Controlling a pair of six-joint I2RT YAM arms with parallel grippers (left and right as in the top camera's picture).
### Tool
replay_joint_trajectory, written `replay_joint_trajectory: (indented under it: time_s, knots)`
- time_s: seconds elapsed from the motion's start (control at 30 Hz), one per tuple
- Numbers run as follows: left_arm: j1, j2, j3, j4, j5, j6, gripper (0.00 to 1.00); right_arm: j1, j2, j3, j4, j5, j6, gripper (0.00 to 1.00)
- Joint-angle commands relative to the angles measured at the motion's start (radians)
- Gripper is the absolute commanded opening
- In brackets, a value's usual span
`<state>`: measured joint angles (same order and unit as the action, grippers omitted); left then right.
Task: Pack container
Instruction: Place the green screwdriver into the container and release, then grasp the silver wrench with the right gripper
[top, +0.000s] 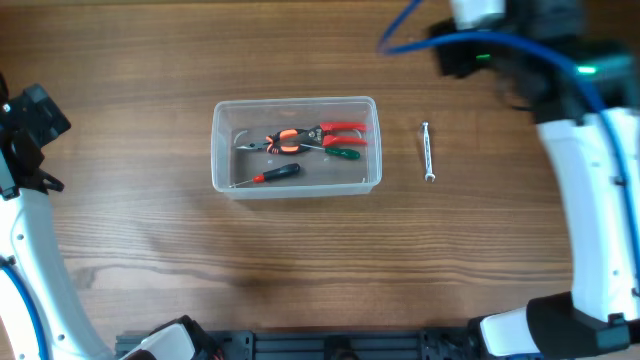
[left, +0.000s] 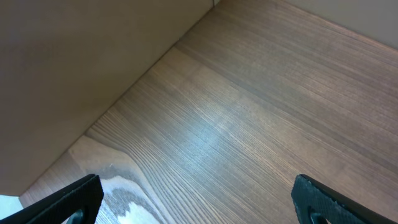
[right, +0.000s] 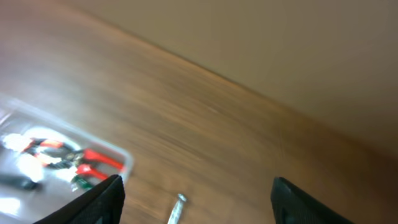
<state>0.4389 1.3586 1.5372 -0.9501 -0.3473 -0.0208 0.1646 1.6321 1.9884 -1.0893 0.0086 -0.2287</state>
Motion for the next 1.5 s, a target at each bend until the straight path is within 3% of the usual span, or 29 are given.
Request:
replay_joint_trajectory:
  time_s: [0.0,0.17,0.37,0.4,0.53,0.7,0.97,1.33,1.4,1.47]
  knots:
    - [0.006,0.005,-0.001,0.000,-0.010,-0.013,1.00,-0.120,0.094,-0.095,-0.048,-0.063,0.231,0.75]
    - [0.006,0.005,-0.001,0.000,-0.009,-0.013,1.00,-0.177,0.235,-0.305,-0.028,-0.190,0.260,0.74]
    - [0.006,0.005,-0.001,0.000,-0.009,-0.013,1.00,-0.168,0.430,-0.429,0.047,-0.219,0.304,0.54]
    - [0.006,0.005,-0.001,0.000,-0.009,-0.013,1.00,-0.162,0.448,-0.432,0.050,-0.216,0.286,0.53]
    - [0.006,0.005,-0.001,0.000,-0.009,-0.013,1.00,-0.127,0.471,-0.432,0.080,-0.220,0.240,0.65]
    - [0.006,0.005,-0.001,0.000,-0.009,-0.013,1.00,-0.106,0.472,-0.432,0.113,-0.208,0.230,0.65]
    - [0.006,0.005,-0.001,0.000,-0.009,-0.013,1.00,-0.100,0.472,-0.433,0.186,-0.128,0.266,0.54]
    - [0.006,0.005,-0.001,0.000,-0.009,-0.013,1.00,-0.084,0.537,-0.433,0.198,-0.128,0.301,0.52]
    - [0.006,0.005,-0.001,0.000,-0.009,-0.013,1.00,-0.084,0.537,-0.433,0.211,-0.128,0.311,0.42]
    - [0.006,0.005,-0.001,0.000,-0.009,-0.013,1.00,-0.084,0.537,-0.433,0.211,-0.128,0.311,0.39]
